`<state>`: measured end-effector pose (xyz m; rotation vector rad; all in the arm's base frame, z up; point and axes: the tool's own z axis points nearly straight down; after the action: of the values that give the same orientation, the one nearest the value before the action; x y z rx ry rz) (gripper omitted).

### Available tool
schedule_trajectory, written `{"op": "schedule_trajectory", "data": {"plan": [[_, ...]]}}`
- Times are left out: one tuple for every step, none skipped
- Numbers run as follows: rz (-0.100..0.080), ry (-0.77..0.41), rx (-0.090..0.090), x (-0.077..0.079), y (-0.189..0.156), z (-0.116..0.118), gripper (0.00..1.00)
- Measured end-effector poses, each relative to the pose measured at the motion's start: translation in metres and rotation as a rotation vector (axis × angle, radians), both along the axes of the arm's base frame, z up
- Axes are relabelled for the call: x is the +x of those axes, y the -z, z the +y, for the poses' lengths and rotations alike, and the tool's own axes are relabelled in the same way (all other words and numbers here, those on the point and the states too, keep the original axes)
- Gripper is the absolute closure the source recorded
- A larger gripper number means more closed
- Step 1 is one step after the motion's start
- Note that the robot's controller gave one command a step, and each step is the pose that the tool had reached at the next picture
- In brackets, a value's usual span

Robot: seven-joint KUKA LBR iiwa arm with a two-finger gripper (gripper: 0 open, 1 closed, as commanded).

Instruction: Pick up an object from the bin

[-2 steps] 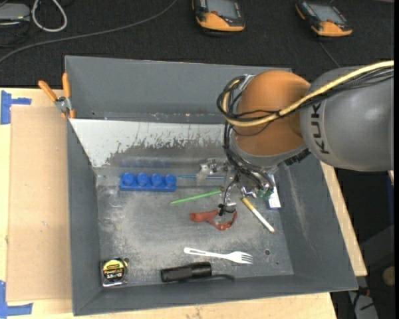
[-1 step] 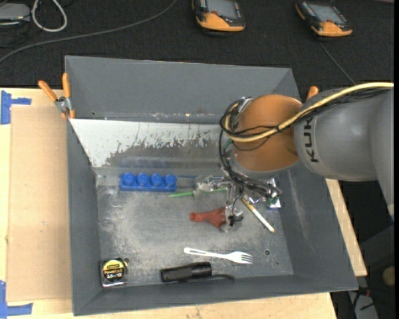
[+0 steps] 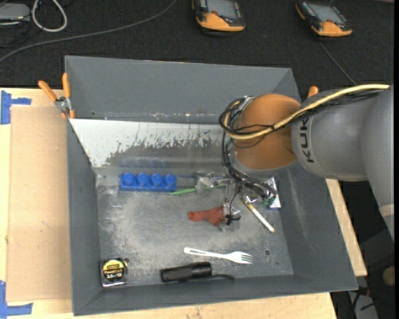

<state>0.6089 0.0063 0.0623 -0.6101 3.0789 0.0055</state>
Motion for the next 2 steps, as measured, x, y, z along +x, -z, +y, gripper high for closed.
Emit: {"op": "schedule_trajectory", "data": {"plan": [[0.0,-0.081,0.0,-0.016,-0.009,-0.015,0.0],[-0.01,0.01,0.004,-0.001,-0.006,-0.003,1.0]]}}
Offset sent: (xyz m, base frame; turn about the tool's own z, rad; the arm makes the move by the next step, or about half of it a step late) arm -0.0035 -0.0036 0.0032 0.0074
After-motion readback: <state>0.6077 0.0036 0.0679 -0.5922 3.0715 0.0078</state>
